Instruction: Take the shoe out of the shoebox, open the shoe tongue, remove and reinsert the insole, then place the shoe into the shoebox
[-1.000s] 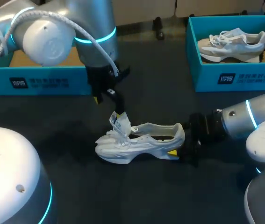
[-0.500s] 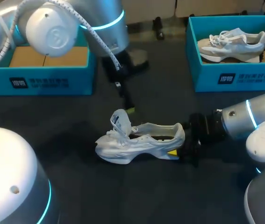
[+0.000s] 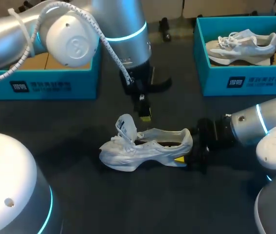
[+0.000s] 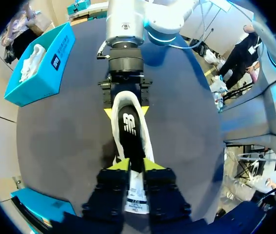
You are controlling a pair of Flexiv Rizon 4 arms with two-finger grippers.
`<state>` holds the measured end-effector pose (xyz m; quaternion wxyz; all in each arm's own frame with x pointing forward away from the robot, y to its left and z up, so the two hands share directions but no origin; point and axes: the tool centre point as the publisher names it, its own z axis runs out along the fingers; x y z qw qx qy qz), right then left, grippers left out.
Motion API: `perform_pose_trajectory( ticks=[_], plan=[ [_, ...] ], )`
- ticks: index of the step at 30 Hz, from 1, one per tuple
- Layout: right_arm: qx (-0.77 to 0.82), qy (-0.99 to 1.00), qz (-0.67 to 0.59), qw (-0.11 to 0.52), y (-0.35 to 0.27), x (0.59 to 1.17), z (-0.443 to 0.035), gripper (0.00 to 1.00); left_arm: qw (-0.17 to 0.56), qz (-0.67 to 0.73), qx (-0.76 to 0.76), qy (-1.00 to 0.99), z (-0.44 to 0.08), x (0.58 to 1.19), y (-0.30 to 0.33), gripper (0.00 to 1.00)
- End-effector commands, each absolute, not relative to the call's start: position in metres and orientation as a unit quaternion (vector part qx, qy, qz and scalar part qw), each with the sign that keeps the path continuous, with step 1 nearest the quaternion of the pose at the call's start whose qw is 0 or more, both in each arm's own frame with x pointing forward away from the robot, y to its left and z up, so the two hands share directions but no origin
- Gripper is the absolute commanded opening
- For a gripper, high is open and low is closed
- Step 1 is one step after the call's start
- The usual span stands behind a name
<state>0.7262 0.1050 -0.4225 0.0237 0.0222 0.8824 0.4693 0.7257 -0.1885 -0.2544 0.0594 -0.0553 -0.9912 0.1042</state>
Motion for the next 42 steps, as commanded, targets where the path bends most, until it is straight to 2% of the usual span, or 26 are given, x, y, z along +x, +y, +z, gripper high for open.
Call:
perform_pose_trajectory(
  ticks=[1,12,14,19,32,33,42],
  plan=[
    [0.022,0.884,0.467,0.024,0.104,0.73,-0.428,0.0,0.06,0.103,-0.056,-0.991,-0.254,0.727,-0.189,0.0],
    [0.022,0.884,0.467,0.024,0.104,0.73,-0.428,0.0,0.065,0.11,-0.058,-0.99,-0.256,0.727,-0.189,0.0],
    [0.022,0.884,0.467,0.024,0.104,0.73,-0.428,0.0,0.082,0.11,-0.057,-0.989,-0.264,0.729,-0.193,0.0],
    [0.022,0.884,0.467,0.024,0.104,0.73,-0.428,0.0,0.052,0.103,-0.072,-0.991,-0.277,0.727,-0.198,0.0],
    [0.022,0.884,0.467,0.024,0.104,0.73,-0.428,0.0,0.084,0.105,-0.096,-0.986,-0.311,0.715,-0.225,0.0],
    [0.022,0.884,0.467,0.024,0.104,0.73,-0.428,0.0,0.066,0.1,-0.095,-0.988,-0.315,0.715,-0.227,0.0],
    [0.022,0.884,0.467,0.024,0.104,0.73,-0.428,0.0,0.069,0.091,-0.097,-0.989,-0.341,0.714,-0.239,0.0]
  ],
)
